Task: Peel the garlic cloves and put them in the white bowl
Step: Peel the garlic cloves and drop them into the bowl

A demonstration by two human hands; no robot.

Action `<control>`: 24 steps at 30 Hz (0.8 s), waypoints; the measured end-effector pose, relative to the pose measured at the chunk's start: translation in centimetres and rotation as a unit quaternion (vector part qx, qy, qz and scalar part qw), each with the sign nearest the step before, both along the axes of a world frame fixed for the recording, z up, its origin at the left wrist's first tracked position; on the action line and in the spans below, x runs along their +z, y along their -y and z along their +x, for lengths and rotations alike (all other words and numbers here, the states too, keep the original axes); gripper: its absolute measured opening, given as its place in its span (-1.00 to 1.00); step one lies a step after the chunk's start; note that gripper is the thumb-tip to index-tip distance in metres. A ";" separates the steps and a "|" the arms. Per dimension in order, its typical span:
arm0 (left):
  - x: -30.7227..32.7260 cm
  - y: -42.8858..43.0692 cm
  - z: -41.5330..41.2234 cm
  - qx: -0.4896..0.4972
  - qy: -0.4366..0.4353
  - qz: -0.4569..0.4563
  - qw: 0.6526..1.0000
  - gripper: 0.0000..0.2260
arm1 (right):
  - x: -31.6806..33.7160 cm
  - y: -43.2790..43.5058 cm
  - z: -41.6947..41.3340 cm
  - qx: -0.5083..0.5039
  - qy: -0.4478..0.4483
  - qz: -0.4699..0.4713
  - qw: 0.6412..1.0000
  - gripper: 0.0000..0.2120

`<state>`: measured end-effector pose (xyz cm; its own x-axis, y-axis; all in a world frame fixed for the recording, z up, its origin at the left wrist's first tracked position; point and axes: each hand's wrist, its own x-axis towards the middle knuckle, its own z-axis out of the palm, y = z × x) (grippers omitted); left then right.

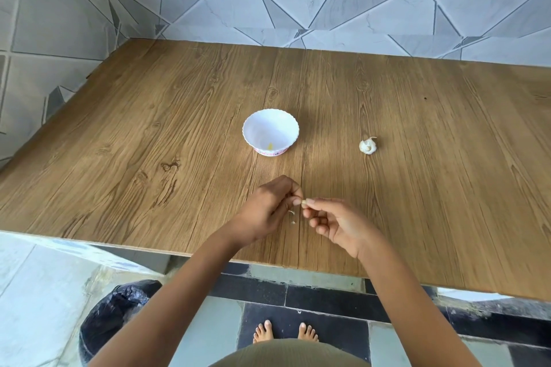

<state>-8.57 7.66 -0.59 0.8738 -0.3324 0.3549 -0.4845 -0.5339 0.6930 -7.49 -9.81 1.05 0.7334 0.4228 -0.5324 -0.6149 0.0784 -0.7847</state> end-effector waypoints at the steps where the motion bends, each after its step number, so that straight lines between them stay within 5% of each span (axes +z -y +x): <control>1: 0.0 -0.1 0.1 -0.004 -0.003 0.001 1.000 -0.85 | 0.0 0.0 0.0 -0.005 -0.017 0.012 1.000 -0.87; 4: 0.2 -0.1 0.2 0.015 -0.098 -0.035 0.994 -0.94 | -0.1 -0.1 -0.1 -0.016 0.013 -0.001 1.000 -0.87; 7: 0.8 -0.1 0.3 0.039 -0.288 -0.127 0.948 -0.89 | -0.6 -0.3 -0.6 0.005 0.179 -0.136 0.974 -0.90; 11: 1.3 -0.1 0.1 0.051 -0.348 -0.141 0.925 -0.88 | -1.7 -0.4 -0.9 0.021 0.367 -0.240 0.898 -0.89; 14: 1.8 -0.1 0.0 0.054 -0.400 -0.173 0.898 -0.91 | -2.2 -0.6 -1.0 0.003 0.428 -0.244 0.870 -0.91; 19: 2.3 -0.1 -0.1 0.053 -0.432 -0.191 0.880 -0.93 | -2.6 -0.8 -1.3 -0.007 0.422 -0.226 0.878 -0.89; 24: 1.8 -0.1 -0.2 0.095 -0.316 -0.098 0.939 -0.92 | -1.6 -0.6 -1.2 -0.016 0.255 -0.151 0.955 -0.96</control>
